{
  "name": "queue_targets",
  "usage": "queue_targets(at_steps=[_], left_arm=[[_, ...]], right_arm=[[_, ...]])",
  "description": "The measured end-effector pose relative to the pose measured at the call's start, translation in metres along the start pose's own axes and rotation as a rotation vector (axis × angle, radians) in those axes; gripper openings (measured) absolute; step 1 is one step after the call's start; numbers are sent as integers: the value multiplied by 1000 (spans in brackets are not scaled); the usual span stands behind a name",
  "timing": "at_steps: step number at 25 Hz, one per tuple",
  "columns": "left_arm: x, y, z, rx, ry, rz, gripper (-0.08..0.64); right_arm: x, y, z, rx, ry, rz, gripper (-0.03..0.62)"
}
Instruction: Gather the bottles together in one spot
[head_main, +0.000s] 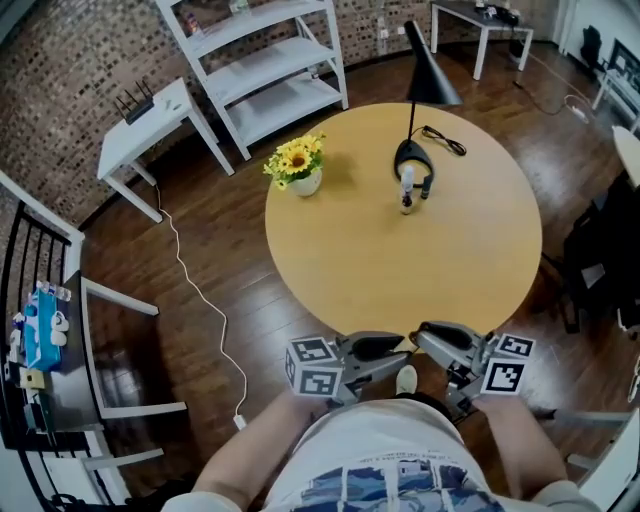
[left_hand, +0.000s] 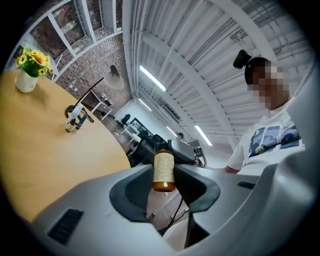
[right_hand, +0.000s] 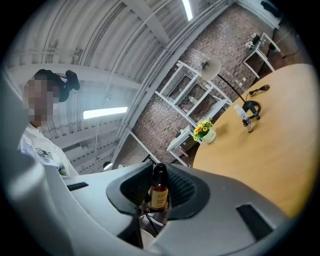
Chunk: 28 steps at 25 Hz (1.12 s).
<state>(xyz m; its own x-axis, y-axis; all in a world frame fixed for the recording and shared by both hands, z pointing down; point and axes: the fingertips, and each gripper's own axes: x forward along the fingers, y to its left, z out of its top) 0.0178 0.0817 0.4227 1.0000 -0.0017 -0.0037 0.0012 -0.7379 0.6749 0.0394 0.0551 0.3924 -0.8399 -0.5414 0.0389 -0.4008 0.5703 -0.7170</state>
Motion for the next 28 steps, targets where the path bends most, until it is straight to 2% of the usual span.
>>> queue_targets(at_steps=[3, 5, 7, 10, 12, 14, 17, 19, 25, 28], left_arm=[[-27, 1, -10, 30, 24, 45, 142], [-46, 9, -21, 73, 71, 124, 144], [-67, 25, -33, 109, 129, 229, 144], [-93, 51, -51, 116, 213, 379, 144], [-102, 63, -59, 107, 249, 441, 144], [-103, 70, -59, 98, 254, 462, 144], [-98, 79, -44, 92, 225, 464, 144], [-96, 89, -32, 94, 223, 491, 144], [-82, 126, 8, 104, 219, 563, 144], [-70, 141, 27, 84, 208, 605, 144]], right_arm=[[10, 13, -16, -52, 7, -62, 66], [8, 17, -21, -120, -6, -132, 66], [1, 11, -23, -203, -17, -242, 66], [-16, -8, -27, -312, 4, -423, 66], [-25, -22, -29, -362, 33, -509, 66], [-31, -38, -26, -395, 48, -562, 66], [-30, -64, -8, -460, 59, -607, 66], [-23, -85, 9, -494, 70, -626, 66], [0, -159, 76, -550, 45, -623, 66], [11, -198, 105, -579, 51, -612, 66]])
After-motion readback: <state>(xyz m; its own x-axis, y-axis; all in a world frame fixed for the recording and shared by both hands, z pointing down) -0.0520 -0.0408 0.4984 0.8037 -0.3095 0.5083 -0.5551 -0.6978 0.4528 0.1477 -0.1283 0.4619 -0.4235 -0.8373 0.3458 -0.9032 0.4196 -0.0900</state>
